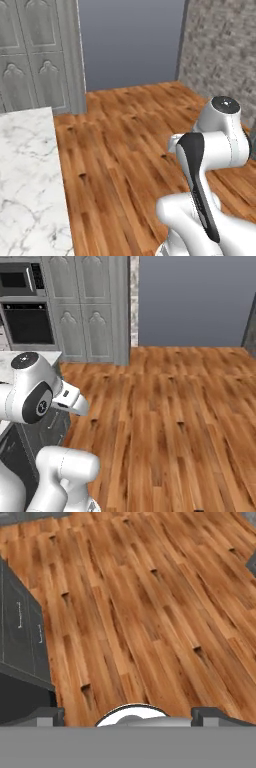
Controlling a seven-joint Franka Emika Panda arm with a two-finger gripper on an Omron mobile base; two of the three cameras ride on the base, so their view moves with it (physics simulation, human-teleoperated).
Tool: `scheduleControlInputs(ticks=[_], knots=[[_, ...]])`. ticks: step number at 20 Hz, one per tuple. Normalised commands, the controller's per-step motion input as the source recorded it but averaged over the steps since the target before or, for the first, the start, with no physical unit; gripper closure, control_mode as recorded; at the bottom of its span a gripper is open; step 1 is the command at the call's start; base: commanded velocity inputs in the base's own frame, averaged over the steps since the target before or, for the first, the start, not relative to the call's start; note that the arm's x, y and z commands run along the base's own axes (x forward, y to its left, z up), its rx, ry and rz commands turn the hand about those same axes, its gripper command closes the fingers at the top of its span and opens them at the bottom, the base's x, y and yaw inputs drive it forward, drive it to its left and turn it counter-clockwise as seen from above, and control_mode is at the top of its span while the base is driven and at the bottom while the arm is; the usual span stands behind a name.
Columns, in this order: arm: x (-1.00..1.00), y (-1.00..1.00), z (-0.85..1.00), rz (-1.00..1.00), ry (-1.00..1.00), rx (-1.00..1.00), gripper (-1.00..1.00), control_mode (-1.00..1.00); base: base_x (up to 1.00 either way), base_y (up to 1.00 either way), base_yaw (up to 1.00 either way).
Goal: Locate and retrieve the bar soap and sponge from the cabinet. Place them next to the sink.
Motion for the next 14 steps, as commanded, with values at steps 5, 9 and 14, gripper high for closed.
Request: scheduleControlInputs(ticks=[5, 9, 14], knots=[[0.0, 0.0, 0.0, 0.0, 0.0, 0.0, -1.0, 1.0, 0.0, -0.14, -0.41], [0.0, 0.0, 0.0, 0.0, 0.0, 0.0, -1.0, 1.0, 0.0, -0.11, -0.42], [0.0, 0.0, 0.0, 0.0, 0.0, 0.0, -1.0, 1.0, 0.0, -0.1, -0.42]])
